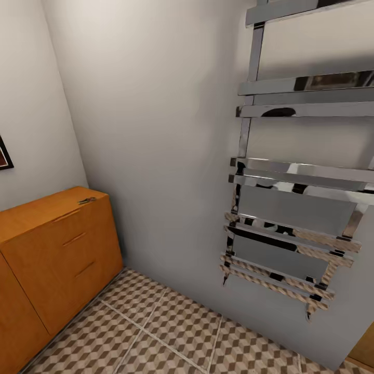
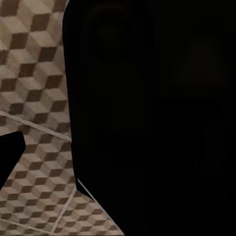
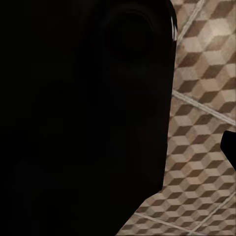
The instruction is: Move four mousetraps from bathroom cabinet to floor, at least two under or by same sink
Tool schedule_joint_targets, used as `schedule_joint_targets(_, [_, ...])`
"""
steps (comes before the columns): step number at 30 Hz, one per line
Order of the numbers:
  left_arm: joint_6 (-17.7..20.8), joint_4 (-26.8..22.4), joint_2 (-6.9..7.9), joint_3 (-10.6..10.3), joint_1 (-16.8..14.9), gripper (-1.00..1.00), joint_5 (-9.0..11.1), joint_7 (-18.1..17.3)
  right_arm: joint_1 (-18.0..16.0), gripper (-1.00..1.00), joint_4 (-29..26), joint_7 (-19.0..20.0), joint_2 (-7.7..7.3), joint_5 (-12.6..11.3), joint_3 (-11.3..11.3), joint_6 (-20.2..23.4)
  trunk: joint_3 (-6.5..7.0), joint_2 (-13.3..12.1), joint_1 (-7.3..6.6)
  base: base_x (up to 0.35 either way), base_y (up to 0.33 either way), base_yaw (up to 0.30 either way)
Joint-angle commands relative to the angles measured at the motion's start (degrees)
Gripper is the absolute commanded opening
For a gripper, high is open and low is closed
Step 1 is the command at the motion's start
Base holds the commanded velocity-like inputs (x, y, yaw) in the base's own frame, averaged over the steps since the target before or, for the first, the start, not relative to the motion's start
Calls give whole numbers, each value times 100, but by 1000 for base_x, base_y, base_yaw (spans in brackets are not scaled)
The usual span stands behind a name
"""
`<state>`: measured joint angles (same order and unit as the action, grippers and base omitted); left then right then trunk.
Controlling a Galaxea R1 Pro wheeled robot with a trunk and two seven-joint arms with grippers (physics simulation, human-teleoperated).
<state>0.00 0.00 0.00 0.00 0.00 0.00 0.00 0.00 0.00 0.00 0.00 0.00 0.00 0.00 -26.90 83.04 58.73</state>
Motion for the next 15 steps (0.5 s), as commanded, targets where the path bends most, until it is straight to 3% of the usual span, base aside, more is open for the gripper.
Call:
schedule_joint_targets(1, [-26,-33,27,33,-8,100,33,-26,-9,100,0,9,-33,26,33,18,-3,3,0,0,0,0])
schedule_joint_targets(8, [-33,-59,16,99,-8,100,42,-28,-9,100,0,9,-28,26,35,16,-3,3,0,0,0,0])
schedule_joint_targets(15, [-162,-222,-91,306,-8,100,268,-27,-9,100,0,9,-44,33,31,-86,-3,3,0,0,0,0])
